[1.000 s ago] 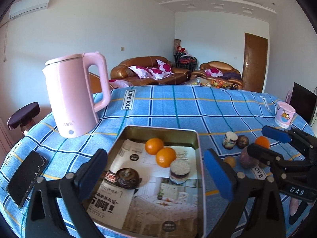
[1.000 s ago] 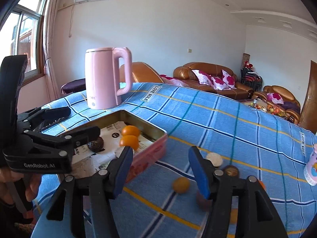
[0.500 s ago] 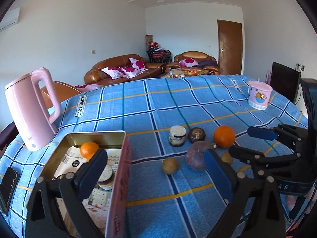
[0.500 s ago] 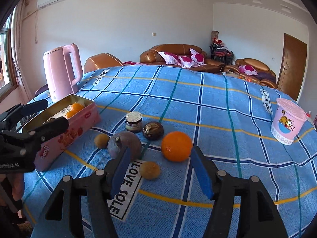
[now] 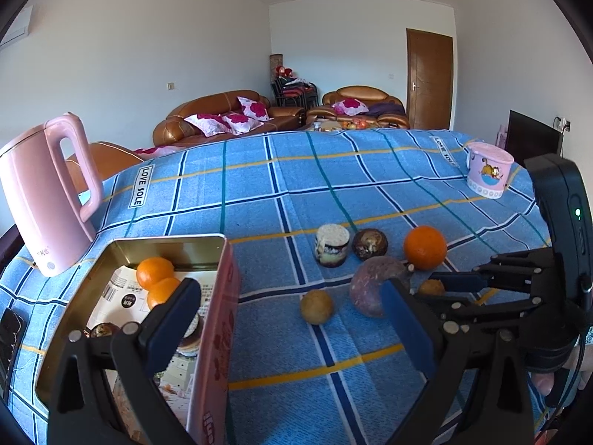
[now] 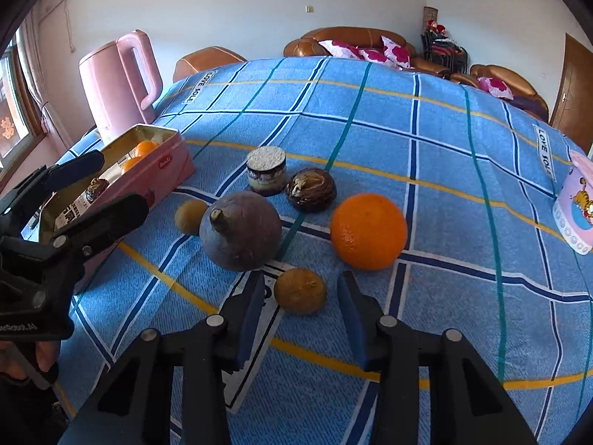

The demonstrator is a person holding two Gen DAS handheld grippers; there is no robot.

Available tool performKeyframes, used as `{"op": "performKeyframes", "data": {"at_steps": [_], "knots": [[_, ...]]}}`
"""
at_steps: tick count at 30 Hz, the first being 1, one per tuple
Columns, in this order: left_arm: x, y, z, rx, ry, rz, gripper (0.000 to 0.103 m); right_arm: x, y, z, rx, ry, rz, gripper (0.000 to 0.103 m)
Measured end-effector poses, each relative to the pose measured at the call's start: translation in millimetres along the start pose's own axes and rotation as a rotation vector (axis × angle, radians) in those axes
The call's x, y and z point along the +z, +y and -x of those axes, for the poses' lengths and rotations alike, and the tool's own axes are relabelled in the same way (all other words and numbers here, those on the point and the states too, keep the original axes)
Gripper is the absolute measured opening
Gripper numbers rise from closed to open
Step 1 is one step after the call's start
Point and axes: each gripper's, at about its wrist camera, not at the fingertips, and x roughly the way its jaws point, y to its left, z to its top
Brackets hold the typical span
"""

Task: Organize fruits
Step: 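Grasp the dark purple fruit with the left tool while the right grasps a brown fruit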

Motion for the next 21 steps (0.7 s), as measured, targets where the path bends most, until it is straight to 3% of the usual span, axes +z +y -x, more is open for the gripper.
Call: {"op": "performKeyframes", "data": {"at_steps": [2, 8, 14, 21], "knots": [[0.3, -3.3, -1.4, -0.011, 0.005, -0.008, 0.099, -0.9, 0.9, 1.2, 0.003, -0.006, 0.008, 0.03], [3.6, -15.7, -7.1, -0.058, 0.025, -0.022, 0.094, -2.1, 3.7, 18.5, -0.081, -0.091, 0.017, 0.03], [4.4, -36.2, -18.8, -0.093, 0.052, -0.055, 0.091, -2.0, -17.3, 35.4, -0.146, -0.182, -0.078, 0.03], [7.0, -53.1, -38.5, -0.113, 0.123, -0.082, 0.083, -2.1, -30.6, 37.8, -0.157, -0.19, -0.126, 0.03]]}}
